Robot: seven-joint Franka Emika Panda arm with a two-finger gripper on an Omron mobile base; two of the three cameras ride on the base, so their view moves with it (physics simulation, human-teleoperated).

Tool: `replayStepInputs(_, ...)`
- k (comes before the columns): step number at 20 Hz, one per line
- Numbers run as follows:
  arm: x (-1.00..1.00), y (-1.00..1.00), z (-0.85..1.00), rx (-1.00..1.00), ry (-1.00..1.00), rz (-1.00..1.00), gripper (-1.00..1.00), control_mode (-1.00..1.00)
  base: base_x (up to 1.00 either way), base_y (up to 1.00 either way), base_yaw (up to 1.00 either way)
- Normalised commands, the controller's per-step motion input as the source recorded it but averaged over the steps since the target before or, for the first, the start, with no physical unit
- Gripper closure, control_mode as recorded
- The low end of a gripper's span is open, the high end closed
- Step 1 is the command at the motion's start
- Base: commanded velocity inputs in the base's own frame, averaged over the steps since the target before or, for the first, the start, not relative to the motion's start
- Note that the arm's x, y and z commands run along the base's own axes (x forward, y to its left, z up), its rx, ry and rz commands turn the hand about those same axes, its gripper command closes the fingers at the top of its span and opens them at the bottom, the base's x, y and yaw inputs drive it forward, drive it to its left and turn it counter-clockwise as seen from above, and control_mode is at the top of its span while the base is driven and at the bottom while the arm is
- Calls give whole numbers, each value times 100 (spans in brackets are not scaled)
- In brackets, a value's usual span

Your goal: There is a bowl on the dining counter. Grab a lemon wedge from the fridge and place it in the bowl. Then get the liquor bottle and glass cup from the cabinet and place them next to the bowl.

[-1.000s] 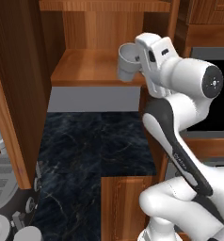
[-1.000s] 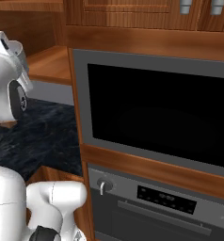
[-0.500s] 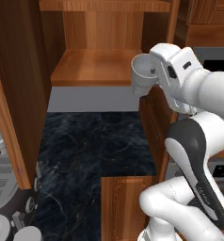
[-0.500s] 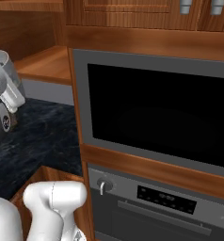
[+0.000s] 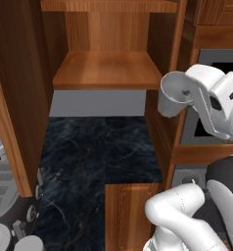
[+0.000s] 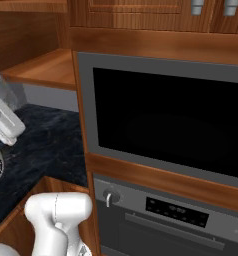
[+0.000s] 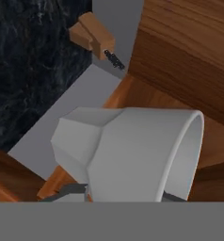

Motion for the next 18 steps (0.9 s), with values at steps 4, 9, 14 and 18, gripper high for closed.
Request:
replayStepInputs(4,-75,-28,-18,0,-24,-6,100,100,-25,-13,-4)
replayStepInputs(9,0,0,0,0,0,0,100,100,-83,-78,-33)
replayStepInputs(14,0,0,0,0,0,0,100,100,-33,-61,-59)
replayStepInputs(18,0,0,0,0,0,0,100,100,-1,-28,-84)
